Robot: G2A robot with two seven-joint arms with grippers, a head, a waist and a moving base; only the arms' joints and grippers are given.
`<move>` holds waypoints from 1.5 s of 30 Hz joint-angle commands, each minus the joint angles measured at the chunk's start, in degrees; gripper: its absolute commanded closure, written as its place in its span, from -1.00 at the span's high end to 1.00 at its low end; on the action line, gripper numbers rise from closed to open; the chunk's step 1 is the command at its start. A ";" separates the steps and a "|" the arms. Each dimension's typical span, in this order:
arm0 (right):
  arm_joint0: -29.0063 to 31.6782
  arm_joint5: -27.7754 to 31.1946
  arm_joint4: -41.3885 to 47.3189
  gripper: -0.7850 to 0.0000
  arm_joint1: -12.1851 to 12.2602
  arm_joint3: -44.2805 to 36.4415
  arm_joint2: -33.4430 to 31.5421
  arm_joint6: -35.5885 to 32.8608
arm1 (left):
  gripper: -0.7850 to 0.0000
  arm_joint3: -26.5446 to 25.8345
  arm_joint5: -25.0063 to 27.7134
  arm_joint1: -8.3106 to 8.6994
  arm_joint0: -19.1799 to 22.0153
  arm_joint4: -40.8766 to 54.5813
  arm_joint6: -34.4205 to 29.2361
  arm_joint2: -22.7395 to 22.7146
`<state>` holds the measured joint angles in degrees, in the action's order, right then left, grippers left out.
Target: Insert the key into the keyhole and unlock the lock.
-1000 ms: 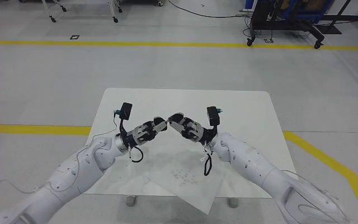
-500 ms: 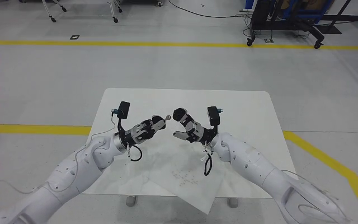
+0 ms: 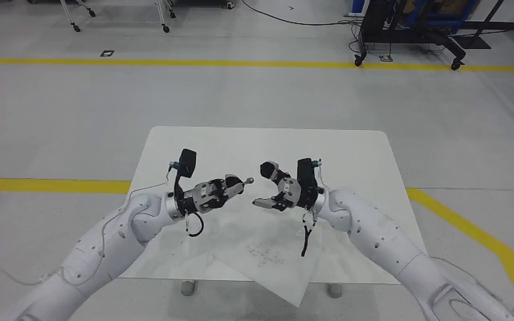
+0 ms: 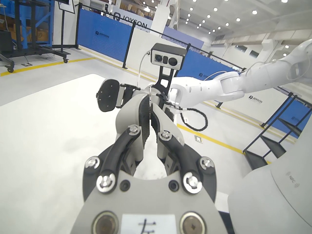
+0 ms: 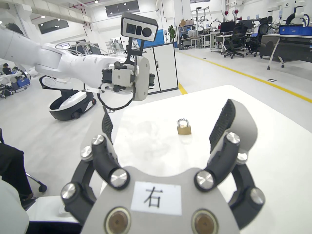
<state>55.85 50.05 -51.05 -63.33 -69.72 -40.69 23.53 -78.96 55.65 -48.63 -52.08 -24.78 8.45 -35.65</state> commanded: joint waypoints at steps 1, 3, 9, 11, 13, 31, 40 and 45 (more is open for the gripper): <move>2.55 -0.77 -0.37 1.00 1.22 -3.96 -2.64 -2.76 | -1.00 -0.89 -0.24 0.13 -0.55 -1.73 -0.98 -0.93; 4.63 -1.18 -0.34 1.00 2.12 -7.11 -4.60 -5.41 | -1.00 -1.66 -0.14 0.22 -1.06 -3.06 -1.80 -1.76; 8.79 -3.49 0.79 0.43 3.54 -12.82 -8.69 -11.56 | -1.00 -3.18 -1.88 0.42 -2.79 -5.68 -4.02 -4.01; 9.49 -4.58 1.29 0.42 3.72 -13.86 -9.47 -13.47 | -1.00 -3.53 -1.66 0.43 -3.13 -6.54 -4.77 -4.61; 10.02 -5.13 1.78 0.38 3.81 -14.60 -10.04 -14.86 | -1.00 -4.25 -1.51 0.40 -3.49 -7.64 -5.57 -5.06; 11.54 -4.97 2.00 0.19 3.81 -17.15 -12.07 -23.19 | -1.00 -6.45 -2.78 -0.48 -5.28 -8.73 -12.59 -7.53; 11.08 -2.73 4.20 -0.18 3.44 -16.45 -11.92 -25.61 | -1.00 -6.14 -2.42 -1.02 -5.84 -8.24 -14.05 -8.71; 10.88 -2.07 4.45 -0.22 3.23 -16.25 -11.83 -26.35 | -1.00 -6.04 -2.19 -1.32 -6.07 -8.24 -14.99 -9.22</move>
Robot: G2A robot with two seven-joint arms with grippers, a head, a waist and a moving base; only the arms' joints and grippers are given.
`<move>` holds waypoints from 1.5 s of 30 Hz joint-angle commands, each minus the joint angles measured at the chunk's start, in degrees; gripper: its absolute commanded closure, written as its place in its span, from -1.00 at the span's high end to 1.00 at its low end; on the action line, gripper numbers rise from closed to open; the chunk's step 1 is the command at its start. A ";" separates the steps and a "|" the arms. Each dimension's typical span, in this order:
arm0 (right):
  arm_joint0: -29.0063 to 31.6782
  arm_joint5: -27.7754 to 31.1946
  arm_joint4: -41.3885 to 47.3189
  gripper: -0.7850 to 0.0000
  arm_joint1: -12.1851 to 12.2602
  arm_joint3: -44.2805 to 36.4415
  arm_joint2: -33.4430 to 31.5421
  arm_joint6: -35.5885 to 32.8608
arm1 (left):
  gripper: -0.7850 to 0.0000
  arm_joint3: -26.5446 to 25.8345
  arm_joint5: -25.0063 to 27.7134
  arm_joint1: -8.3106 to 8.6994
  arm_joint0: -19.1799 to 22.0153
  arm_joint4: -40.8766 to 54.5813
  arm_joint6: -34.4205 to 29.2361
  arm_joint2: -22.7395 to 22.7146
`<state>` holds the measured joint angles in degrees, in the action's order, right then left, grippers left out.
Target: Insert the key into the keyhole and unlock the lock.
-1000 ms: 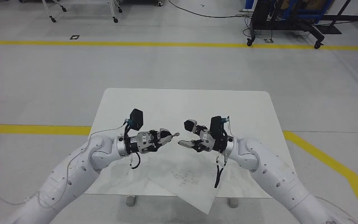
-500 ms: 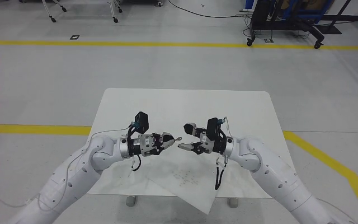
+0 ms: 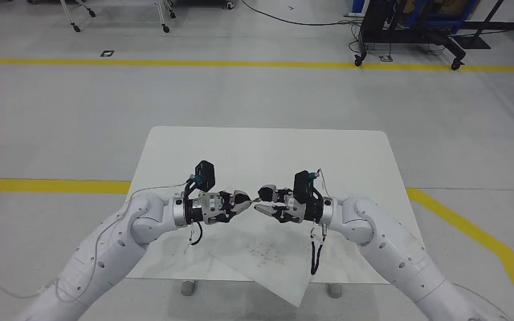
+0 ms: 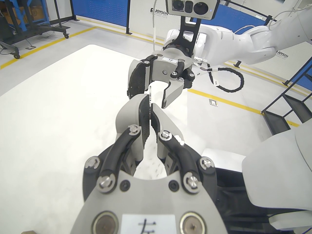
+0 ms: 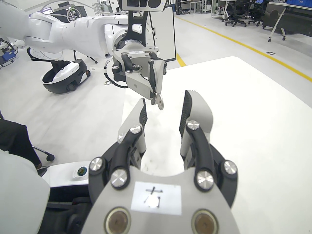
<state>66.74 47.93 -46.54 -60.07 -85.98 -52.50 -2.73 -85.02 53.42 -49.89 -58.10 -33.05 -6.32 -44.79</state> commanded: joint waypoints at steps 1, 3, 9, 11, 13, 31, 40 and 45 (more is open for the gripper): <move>0.03 0.14 -0.03 -0.23 -0.07 0.00 -0.04 -0.09 | -1.00 0.05 0.11 -0.12 -0.07 0.05 -0.44 -0.17; 0.13 0.34 -0.12 -0.25 -0.10 0.00 -0.16 -0.19 | -1.00 0.14 0.16 -0.25 -0.13 0.11 -0.84 -0.32; 0.36 0.88 -0.30 -0.44 -0.24 -0.13 -0.31 -0.66 | -1.00 0.43 0.27 -0.73 -0.05 0.28 -2.13 -0.55; 0.35 1.10 -0.29 -0.54 -0.31 -0.10 -0.32 -0.79 | -1.00 0.54 0.36 -0.86 -0.06 0.35 -2.36 -0.71; 0.33 1.04 -0.27 -0.63 -0.39 -0.02 -0.26 -1.07 | -1.00 0.67 0.38 -0.98 -0.12 0.46 -2.66 -0.87; 0.75 1.17 -2.11 -1.00 -0.97 0.04 -1.02 0.75 | 1.00 1.62 0.80 -1.82 -0.46 2.60 -4.11 -1.91; 1.44 0.32 -2.27 -1.00 -0.99 0.34 -2.63 1.90 | 1.00 0.64 -2.03 -1.67 -1.79 1.52 -1.99 -3.74; 3.08 -0.70 -3.25 -1.00 -0.61 -0.05 -5.34 4.46 | 1.00 -2.52 -10.16 -0.16 -7.12 -4.97 0.53 -10.00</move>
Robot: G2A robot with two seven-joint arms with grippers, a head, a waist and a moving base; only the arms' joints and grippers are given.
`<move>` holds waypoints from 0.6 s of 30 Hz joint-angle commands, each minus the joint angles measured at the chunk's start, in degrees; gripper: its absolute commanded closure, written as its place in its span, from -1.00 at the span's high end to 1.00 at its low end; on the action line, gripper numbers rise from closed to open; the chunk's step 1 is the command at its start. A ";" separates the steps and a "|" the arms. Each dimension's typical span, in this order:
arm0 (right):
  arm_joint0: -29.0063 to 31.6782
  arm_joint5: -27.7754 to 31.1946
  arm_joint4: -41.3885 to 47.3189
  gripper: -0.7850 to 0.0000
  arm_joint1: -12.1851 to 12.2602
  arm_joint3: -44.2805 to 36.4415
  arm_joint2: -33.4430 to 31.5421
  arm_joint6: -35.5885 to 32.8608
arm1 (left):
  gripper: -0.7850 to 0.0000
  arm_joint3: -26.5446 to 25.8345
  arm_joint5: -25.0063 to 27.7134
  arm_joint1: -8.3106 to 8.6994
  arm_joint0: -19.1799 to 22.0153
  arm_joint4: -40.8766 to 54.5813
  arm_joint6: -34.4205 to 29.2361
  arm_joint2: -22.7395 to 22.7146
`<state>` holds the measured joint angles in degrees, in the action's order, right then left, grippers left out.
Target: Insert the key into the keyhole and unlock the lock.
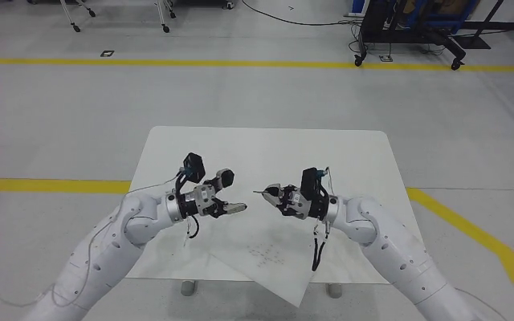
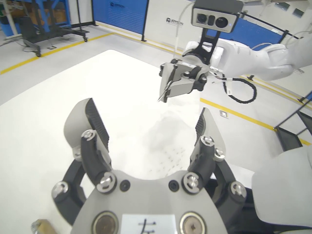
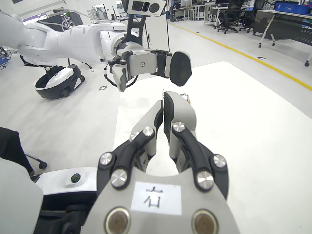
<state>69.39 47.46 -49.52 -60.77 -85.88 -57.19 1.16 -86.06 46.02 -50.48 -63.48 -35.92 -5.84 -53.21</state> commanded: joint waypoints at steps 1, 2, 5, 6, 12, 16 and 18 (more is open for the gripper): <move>0.88 -0.45 -0.52 -1.00 0.19 -0.26 -1.23 1.06 | 1.00 -2.86 -4.55 0.83 -3.41 -3.22 0.09 -2.93; 1.31 -0.61 -0.69 -1.00 0.28 -0.39 -1.78 1.52 | 1.00 -4.38 -6.60 1.25 -5.14 -4.71 -0.29 -4.30; 2.38 -1.00 -1.37 -1.00 0.49 -0.98 -2.91 1.83 | 1.00 -8.81 -11.70 2.45 -10.38 -7.09 -2.83 -8.25; 2.66 -1.24 -1.55 -1.00 0.54 -1.23 -3.24 1.88 | 1.00 -9.81 -13.24 2.79 -12.02 -7.21 -3.36 -9.64; 4.20 -2.56 -2.04 -1.00 0.70 -2.25 -5.07 3.13 | 1.00 -15.36 -29.83 3.68 -18.57 -9.46 -11.57 -15.13; 5.15 -3.62 -3.06 -1.00 0.70 -3.34 -5.93 4.72 | 1.00 -14.86 -34.79 3.18 -18.21 -6.59 -16.41 -14.82; 5.57 -4.08 -3.50 -1.00 0.69 -3.78 -6.33 5.54 | 1.00 -12.64 -35.61 2.78 -16.11 -4.65 -19.55 -14.13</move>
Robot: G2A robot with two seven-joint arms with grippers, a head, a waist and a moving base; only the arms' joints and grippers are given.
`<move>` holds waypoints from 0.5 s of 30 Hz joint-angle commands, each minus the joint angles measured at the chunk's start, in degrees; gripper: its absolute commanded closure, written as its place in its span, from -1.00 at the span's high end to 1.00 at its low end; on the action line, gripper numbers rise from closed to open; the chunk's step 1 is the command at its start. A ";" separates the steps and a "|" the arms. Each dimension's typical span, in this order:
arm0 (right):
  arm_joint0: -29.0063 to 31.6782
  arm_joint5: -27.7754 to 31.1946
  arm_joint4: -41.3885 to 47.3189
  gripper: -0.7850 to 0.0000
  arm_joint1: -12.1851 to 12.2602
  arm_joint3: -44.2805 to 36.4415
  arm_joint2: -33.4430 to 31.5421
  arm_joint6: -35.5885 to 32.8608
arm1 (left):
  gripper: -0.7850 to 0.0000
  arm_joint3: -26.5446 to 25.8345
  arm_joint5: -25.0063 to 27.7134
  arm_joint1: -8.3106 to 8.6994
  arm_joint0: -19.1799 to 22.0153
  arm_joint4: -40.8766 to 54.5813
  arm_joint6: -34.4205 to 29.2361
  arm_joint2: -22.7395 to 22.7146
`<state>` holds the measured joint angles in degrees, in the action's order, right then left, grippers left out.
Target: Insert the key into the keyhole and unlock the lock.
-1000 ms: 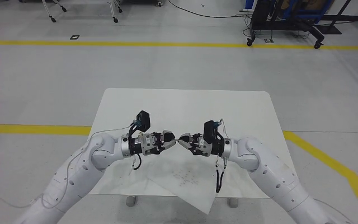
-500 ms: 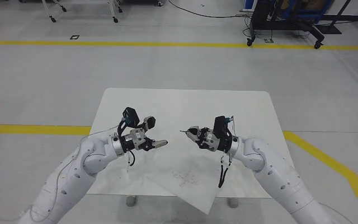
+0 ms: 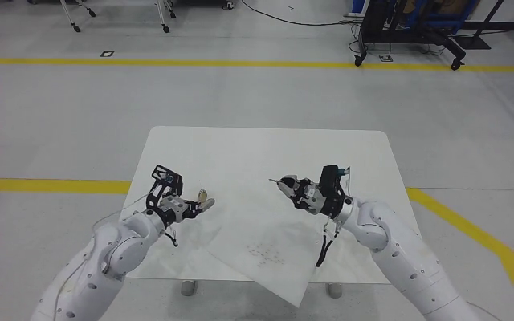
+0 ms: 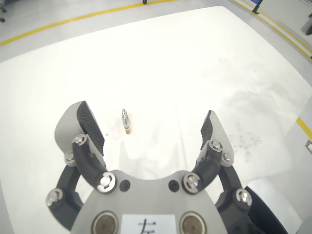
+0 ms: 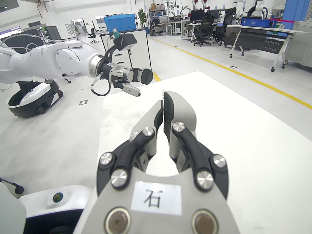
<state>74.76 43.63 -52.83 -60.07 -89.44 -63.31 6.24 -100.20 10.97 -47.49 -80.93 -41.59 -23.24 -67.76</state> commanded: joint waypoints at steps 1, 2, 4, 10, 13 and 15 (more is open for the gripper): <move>0.29 -0.35 -0.18 -1.00 -0.02 -0.30 -0.28 0.70 | 1.00 2.29 -1.64 -0.43 2.69 0.95 -4.14 0.96; 0.29 -0.35 -0.18 -1.00 -0.02 -0.30 -0.28 0.70 | 1.00 2.80 -2.18 -0.69 3.83 1.42 -5.42 1.60; 0.29 -0.35 -0.18 -1.00 -0.02 -0.30 -0.28 0.70 | 0.76 3.91 -4.12 -1.13 5.98 0.27 -8.25 2.92; 0.29 -0.35 -0.18 -1.00 -0.02 -0.30 -0.28 0.70 | 0.44 5.98 -6.60 -2.70 11.16 -3.05 -12.26 7.63; 0.29 -0.35 -0.18 -1.00 -0.02 -0.30 -0.28 0.70 | 0.33 7.51 -7.40 -3.20 12.94 -4.14 -14.09 8.63; 0.29 -0.35 -0.18 -1.00 -0.02 -0.30 -0.28 0.70 | 0.25 7.97 -8.23 -3.65 14.53 -5.43 -17.10 10.03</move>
<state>75.05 43.28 -53.02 -60.09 -89.74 -63.59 6.93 -92.50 3.25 -50.89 -67.31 -45.85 -38.35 -58.59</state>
